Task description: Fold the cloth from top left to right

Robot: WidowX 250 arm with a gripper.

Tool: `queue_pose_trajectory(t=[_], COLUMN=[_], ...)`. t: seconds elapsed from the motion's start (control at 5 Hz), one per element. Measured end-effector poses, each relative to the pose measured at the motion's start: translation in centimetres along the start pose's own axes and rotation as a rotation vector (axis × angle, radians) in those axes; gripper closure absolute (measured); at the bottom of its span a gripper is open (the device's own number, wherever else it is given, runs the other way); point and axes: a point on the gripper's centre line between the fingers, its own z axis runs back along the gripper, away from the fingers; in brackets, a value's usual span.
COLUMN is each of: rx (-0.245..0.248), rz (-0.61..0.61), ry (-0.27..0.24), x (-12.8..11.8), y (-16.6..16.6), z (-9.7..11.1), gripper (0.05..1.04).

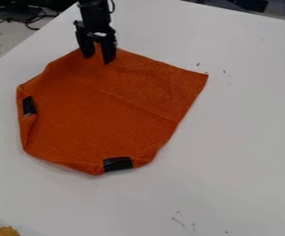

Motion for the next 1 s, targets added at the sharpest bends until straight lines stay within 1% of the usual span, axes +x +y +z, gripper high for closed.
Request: queue_pose_trajectory(t=[0.2,0.4,0.6,0.8,1.0], rx=[-0.014,-0.022,-0.017,-0.024,-0.006], rz=[0.004,0.003,0.004,-0.010,-0.014], ry=[0.000,0.010,0.009,0.032,0.051], x=[-0.07,-0.07,0.12,0.41,0.51], y=[-0.25,-0.33,-0.12,0.17,0.60], z=[-0.15,-0.50,-0.59,-0.60,-0.50], gripper=[0.084,0.134,0.419,0.721,0.849])
